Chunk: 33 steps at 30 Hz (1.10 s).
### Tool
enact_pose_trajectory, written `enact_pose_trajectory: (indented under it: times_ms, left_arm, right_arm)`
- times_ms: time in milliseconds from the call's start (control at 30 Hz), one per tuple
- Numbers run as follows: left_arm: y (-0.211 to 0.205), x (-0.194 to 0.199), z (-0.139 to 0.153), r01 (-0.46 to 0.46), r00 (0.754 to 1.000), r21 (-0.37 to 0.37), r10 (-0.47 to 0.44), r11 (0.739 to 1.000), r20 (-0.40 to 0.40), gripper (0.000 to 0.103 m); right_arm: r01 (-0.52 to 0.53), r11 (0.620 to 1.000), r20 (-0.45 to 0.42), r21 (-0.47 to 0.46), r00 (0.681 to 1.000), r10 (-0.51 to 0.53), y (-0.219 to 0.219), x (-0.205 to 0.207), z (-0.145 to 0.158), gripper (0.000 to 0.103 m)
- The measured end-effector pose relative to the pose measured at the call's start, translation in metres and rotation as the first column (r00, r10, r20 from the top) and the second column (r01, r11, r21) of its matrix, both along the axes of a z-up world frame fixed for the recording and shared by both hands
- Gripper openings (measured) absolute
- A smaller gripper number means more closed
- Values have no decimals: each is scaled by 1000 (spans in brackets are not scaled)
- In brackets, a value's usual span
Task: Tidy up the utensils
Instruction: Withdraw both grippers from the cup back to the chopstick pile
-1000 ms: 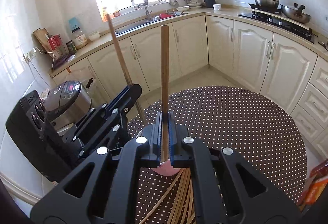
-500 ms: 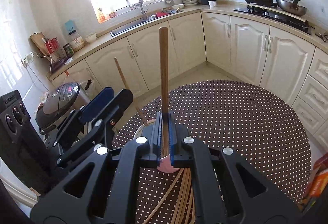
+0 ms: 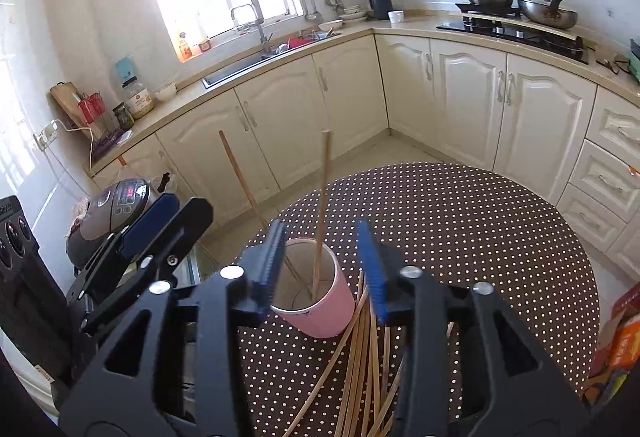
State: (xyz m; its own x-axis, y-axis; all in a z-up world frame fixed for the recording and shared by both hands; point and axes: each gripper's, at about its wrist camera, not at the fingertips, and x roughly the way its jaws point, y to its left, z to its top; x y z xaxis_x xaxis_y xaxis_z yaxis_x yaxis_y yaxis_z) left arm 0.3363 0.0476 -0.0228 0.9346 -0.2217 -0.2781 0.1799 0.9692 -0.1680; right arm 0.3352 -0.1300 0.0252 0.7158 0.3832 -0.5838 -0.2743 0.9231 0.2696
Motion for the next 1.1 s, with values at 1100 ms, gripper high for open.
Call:
enact_pose_trajectory:
  times_ms: [1100]
  left_arm:
    - [-56,-6,-69,197,913,210,-102,958,-394,53]
  right_arm:
    - [39,994,-184,-100,981,-57,-57,-27,-68,46]
